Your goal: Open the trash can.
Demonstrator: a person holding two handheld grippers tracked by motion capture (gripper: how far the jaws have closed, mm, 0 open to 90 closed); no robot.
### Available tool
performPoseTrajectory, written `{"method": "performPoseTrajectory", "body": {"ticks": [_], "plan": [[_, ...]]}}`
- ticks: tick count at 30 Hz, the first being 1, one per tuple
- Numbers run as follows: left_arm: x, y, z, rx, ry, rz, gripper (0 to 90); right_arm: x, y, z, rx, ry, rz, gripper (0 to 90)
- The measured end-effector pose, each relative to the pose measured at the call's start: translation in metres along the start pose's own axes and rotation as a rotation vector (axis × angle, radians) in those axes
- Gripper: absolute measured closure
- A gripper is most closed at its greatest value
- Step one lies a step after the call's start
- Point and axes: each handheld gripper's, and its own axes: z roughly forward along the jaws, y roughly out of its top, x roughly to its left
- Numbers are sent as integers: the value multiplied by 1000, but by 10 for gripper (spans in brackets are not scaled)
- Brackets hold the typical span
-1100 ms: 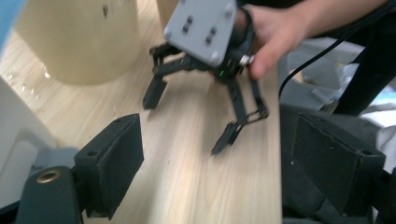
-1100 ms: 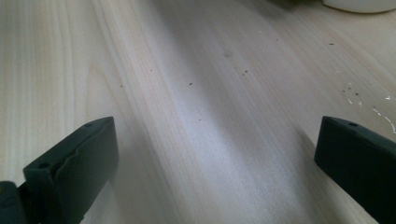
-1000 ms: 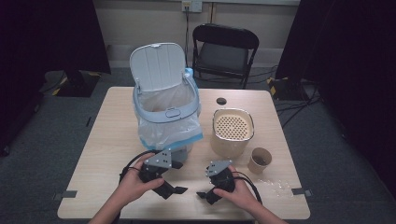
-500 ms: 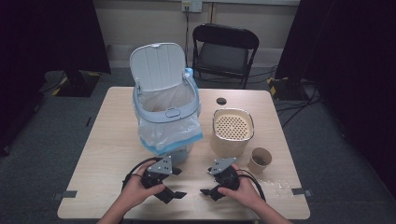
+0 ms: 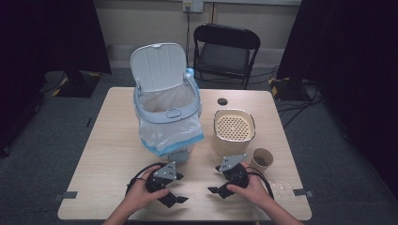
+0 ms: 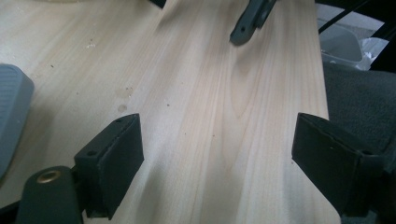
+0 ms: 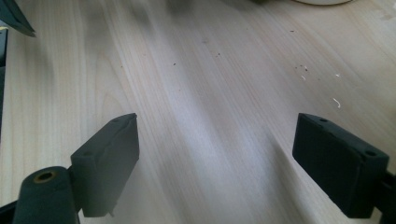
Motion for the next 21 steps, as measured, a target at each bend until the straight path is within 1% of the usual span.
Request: {"method": "performPoseTrajectory", "body": {"ticks": [1, 2, 3, 5, 6, 7, 8, 9, 11, 12, 13, 15, 16, 17, 19, 21], "plan": [[0, -1, 1, -4, 1, -4, 162, -1, -1, -2, -2, -3, 0, 144], [0, -2, 2, 3, 5, 1, 162, -1, -1, -3, 0, -5, 0, 144], [0, -2, 2, 11, 13, 13, 162, -2, -2, -5, 1, -7, 1, 144], [0, -3, 3, 5, 6, 0, 162, -3, -3, -8, -3, -3, 2, 144], [1, -4, 3, 9, 10, 4, 162, -4, -5, -13, 0, -6, -4, 144], [1, -4, 3, 20, 14, 13, 162, -4, -5, -13, 0, -6, -4, 144], [0, -5, 4, 13, 21, 2, 162, -5, -5, -14, -2, -4, -8, 144], [1, -5, 4, 17, 29, 18, 162, -6, -6, -17, -7, -2, -9, 144], [1, -6, 4, 14, 32, 15, 162, -7, -8, -21, -8, -2, -4, 144], [1, -6, 4, 21, 35, 13, 162, -8, -9, -22, -8, -5, -5, 144], [2, -6, 3, 38, 45, 27, 162, -8, -10, -25, -6, -7, 0, 144], [1, -9, 6, 13, 43, 19, 162, -10, -13, -28, -6, -6, 2, 144], [2, -9, 5, 48, 56, 29, 162, -10, -15, -31, 0, -5, -2, 144], [2, -11, 7, 27, 60, 28, 162, -11, -16, -32, 2, -3, -2, 144], [2, -12, 8, 29, 65, 33, 162, -11, -17, -33, 6, -5, -8, 144], [3, -12, 7, 62, 70, 46, 162, -12, -19, -37, 7, -6, -4, 144]]}}
